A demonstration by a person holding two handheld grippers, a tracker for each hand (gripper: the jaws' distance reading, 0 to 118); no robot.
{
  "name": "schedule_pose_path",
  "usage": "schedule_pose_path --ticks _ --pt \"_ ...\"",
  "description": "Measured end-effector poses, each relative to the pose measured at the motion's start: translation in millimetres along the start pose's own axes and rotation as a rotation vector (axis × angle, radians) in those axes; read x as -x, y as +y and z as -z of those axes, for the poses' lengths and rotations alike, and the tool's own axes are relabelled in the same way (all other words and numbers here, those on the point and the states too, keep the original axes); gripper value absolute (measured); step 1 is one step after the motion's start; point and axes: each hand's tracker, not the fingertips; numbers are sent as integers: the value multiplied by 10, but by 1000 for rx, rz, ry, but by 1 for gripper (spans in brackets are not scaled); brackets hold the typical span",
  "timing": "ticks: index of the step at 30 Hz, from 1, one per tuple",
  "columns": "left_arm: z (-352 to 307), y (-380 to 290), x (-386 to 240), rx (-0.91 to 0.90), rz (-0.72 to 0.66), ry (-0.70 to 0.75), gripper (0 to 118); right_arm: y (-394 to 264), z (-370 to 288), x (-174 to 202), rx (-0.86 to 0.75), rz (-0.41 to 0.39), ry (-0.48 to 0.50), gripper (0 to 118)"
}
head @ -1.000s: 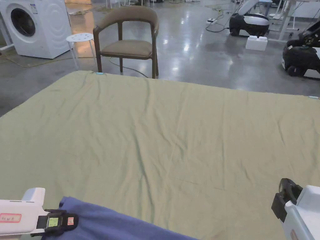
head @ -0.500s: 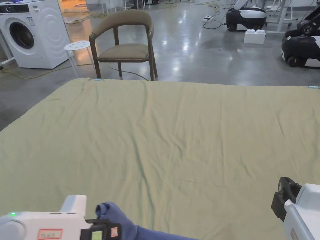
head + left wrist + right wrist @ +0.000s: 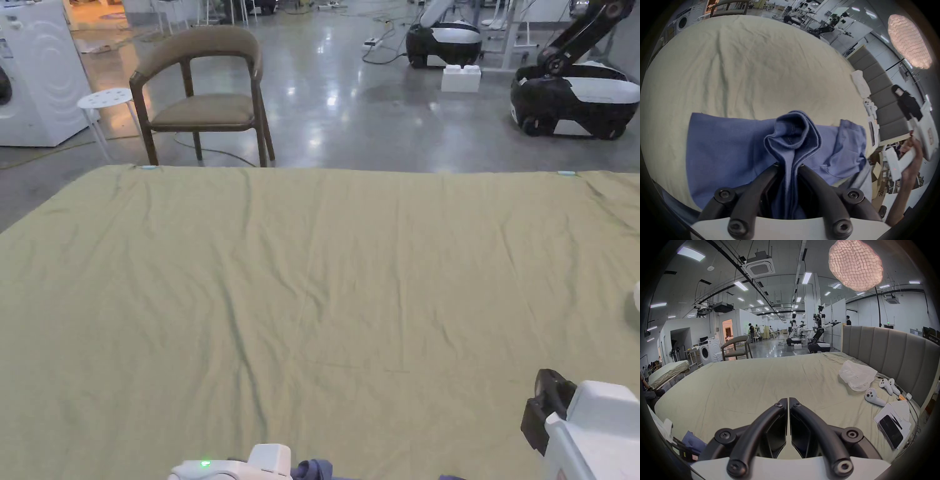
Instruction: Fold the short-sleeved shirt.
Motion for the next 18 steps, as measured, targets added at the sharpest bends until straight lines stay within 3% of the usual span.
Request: schedule_pose_path --ticks 3,5,7,12,16,18 --pt "109 -16 -34 -3 -12 23 18 -15 -14 -24 6 -2 -9 1" --pt "71 -40 -72 -7 -8 -1 44 -19 -22 -35 9 -3 -10 1" --pt "-18 -39 -87 -16 -10 -67 57 -21 -24 -38 12 -9 -11 1" --pt "-381 5 -33 -87 -45 -145 54 4 -59 -36 9 -20 -10 1" --pt "-582 50 90 -141 -74 -174 17 22 -98 -16 6 -31 -7 1" --pt "-550 54 132 -155 -67 -121 16 21 -101 -15 7 -33 -5 1"
